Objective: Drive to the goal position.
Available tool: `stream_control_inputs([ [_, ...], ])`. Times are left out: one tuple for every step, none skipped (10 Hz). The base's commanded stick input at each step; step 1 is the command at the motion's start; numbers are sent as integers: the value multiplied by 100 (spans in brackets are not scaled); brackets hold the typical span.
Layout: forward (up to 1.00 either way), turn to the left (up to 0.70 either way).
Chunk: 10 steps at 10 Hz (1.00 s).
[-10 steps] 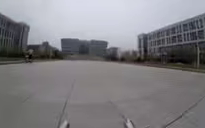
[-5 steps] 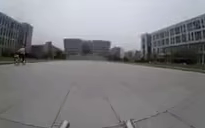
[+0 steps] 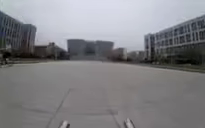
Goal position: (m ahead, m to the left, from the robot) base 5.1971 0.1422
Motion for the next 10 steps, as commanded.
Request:
stream_control_inputs([
  [100,0],
  [100,0],
  [100,0],
  [100,0],
  [100,0],
  [100,0],
  [100,0],
  [100,0],
  [100,0],
  [100,0],
])
